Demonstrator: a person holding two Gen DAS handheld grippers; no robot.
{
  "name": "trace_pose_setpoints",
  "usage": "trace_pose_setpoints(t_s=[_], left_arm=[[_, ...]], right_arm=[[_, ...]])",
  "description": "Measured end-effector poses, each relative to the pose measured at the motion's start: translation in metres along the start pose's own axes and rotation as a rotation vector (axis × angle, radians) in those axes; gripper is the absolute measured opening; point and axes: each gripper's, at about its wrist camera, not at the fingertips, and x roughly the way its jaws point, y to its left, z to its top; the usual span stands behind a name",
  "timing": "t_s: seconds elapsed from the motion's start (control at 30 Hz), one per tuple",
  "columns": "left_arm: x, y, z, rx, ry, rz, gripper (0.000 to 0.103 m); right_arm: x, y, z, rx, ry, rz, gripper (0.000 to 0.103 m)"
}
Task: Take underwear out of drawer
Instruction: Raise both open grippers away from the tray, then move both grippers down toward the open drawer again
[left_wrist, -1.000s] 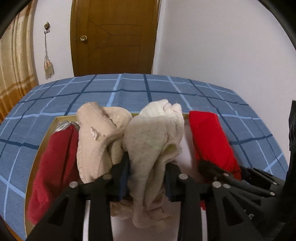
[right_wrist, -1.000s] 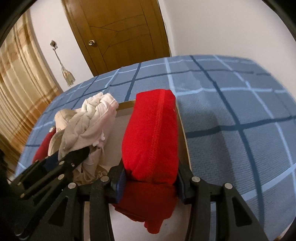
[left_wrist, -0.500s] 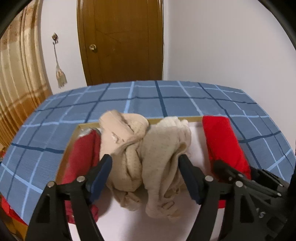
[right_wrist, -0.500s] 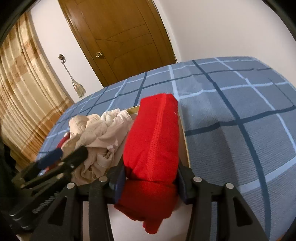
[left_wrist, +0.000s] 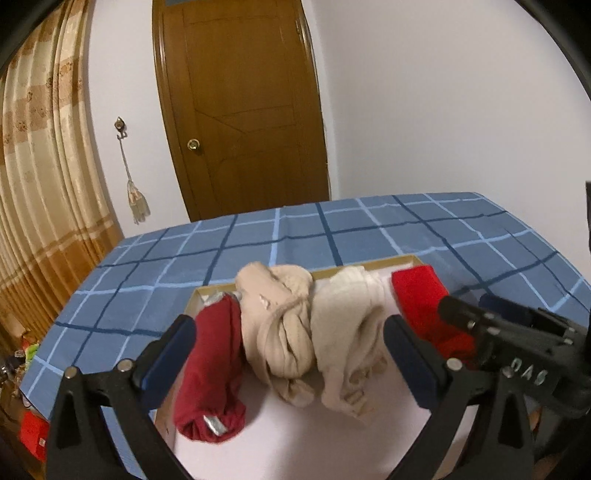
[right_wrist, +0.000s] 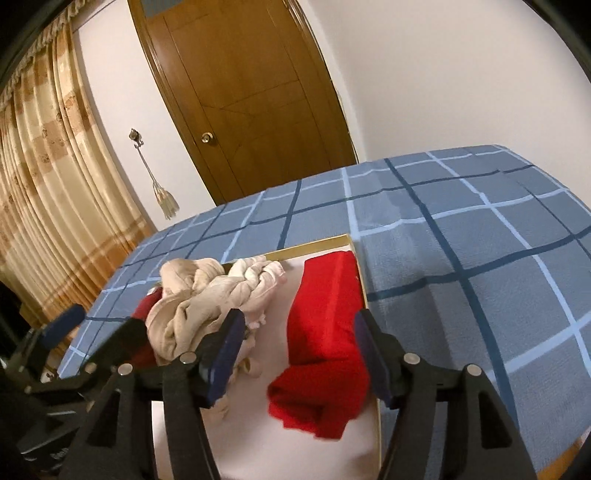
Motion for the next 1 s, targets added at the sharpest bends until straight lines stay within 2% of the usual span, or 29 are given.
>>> trace_pose_setpoints(t_s=[0.23, 0.33, 0.73, 1.0], left_arm=[[-0.022, 0.006, -0.023, 0.032, -0.010, 0.006, 0.103], [-0.032, 0.009, -0.033, 0.030, -0.002, -0.017, 0.103], [-0.065, 0.015, -0.075, 0.095, 0.029, -0.014, 0.103], [-0.074, 0.011, -0.107, 0.140, 0.095, -0.020, 0.103]], right_arm=[[-0.039, 0.012, -0.017, -0.036, -0.032, 0.008, 0.064], [-0.054, 0.020, -0.028, -0.056, -0.037, 0.011, 0.064], [-0.088, 0.040, -0.076, -0.110, 0.083, 0.042, 0.064], [-0.104, 0.038, -0.110, -0.120, 0.154, 0.037, 0.064]])
